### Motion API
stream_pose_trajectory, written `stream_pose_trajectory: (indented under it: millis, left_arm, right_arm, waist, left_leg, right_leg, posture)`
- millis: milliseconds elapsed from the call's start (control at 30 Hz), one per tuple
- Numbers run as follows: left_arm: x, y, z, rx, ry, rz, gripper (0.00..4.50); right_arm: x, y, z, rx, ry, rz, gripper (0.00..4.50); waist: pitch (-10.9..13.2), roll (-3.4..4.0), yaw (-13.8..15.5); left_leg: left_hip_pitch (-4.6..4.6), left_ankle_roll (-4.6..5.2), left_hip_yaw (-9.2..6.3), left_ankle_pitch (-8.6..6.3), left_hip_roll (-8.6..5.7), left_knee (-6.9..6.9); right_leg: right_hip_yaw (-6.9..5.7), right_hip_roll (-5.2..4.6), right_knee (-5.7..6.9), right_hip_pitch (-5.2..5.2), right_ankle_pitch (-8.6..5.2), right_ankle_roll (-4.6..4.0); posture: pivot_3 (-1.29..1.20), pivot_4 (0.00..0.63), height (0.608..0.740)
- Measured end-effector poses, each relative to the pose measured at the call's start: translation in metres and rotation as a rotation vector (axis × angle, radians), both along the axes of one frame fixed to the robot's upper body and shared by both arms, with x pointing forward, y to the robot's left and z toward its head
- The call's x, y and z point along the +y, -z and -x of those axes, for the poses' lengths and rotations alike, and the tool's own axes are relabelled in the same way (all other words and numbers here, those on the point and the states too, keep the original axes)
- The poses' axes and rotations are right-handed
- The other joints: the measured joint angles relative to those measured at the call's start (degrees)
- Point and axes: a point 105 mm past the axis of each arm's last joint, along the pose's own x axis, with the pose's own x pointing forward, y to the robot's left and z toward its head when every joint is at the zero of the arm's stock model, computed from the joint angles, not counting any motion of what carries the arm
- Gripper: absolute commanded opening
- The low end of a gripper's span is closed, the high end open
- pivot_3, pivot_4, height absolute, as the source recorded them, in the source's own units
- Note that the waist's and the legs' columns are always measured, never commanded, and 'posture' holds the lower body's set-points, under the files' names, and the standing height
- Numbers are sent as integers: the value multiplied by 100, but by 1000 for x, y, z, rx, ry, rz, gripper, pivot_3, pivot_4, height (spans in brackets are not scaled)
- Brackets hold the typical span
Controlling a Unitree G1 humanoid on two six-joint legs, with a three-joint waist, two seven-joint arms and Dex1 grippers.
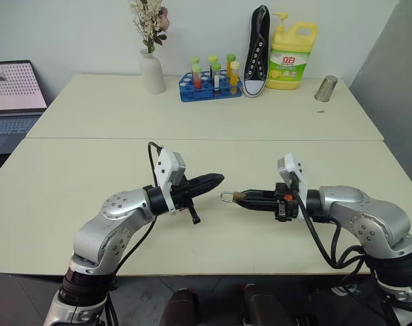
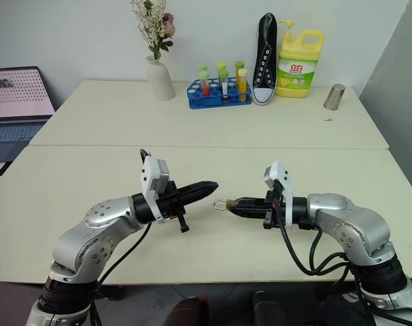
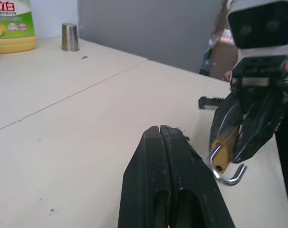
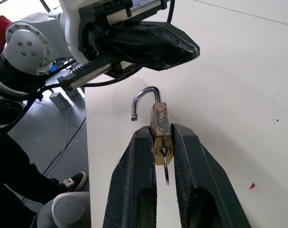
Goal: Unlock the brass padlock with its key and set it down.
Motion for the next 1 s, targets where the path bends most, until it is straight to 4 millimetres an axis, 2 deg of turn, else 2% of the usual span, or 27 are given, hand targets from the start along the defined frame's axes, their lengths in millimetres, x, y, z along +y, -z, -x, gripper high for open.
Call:
stream_pose_trajectory:
  millis: [133,300,867,1000]
  left_arm:
    - [-2,19,6,23,33,-96,0]
    - [-3,28,13,57,77,-126,0]
    - [-11,6,35,158,213,37,0]
    - [-12,2,33,179,201,73,0]
  right_arm:
    - [0,0,0,0,-1,0,146]
    - [0,0,0,1,-1,0,146]
    - [1,0,1,2,-13,-1,146]
    - [1,0,2,4,-22,-3,146]
  waist:
    - [1,-1,0]
    - [4,-2,0]
    - [9,-4,-1]
    - [10,-4,-1]
  left_leg:
    - [0,0,0,0,1,-1]
    - [0,0,0,0,2,-1]
    - [0,0,-1,0,1,-1]
    - [0,0,-1,0,2,0]
  right_leg:
    - [0,0,0,0,0,0]
    - [0,-1,0,-1,0,0]
    - [0,-1,0,-1,0,0]
    - [-1,-1,0,-1,0,0]
  posture:
    - [0,150,740]
    - [0,150,740]
    - [0,150,740]
    - [0,150,740]
